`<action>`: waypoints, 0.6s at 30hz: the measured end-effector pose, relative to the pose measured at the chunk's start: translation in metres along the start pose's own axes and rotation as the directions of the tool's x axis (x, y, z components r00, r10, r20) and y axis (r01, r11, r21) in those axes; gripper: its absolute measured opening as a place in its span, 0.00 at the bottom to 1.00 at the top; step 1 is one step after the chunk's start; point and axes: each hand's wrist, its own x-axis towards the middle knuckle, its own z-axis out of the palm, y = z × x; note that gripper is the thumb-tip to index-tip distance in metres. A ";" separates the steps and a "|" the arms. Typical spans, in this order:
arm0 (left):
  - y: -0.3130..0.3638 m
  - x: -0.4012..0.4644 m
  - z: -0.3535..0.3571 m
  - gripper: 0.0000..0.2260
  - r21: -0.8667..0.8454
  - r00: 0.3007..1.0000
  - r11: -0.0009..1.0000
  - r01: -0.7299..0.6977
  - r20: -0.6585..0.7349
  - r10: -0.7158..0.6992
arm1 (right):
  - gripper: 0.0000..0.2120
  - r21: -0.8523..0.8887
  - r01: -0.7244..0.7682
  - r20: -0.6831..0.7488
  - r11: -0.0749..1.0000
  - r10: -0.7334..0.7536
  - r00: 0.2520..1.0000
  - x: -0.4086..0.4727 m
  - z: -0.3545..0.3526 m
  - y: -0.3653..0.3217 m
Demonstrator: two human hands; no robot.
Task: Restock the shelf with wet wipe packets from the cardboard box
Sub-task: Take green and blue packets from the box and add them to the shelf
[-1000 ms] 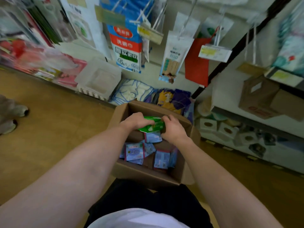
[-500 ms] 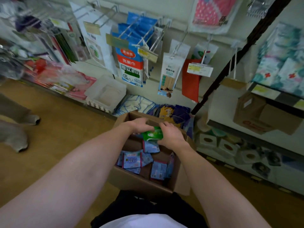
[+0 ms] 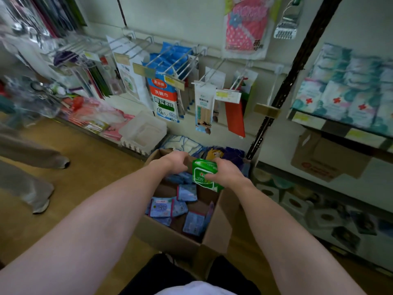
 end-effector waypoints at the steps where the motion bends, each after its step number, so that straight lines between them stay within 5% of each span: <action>1: 0.009 -0.002 -0.001 0.20 0.028 1.000 1.000 -0.012 -0.011 0.012 | 0.31 0.036 -0.015 -0.006 0.999 0.015 1.000 -0.004 -0.007 0.007; 8: 0.078 -0.006 -0.012 0.15 0.123 0.991 0.986 -0.113 -0.053 0.121 | 0.20 0.291 -0.068 -0.077 0.954 0.094 0.993 -0.044 -0.056 0.048; 18: 0.192 -0.007 -0.015 0.15 0.242 0.927 0.898 -0.367 0.008 0.376 | 0.28 0.528 -0.243 -0.167 0.814 0.380 0.910 -0.141 -0.108 0.110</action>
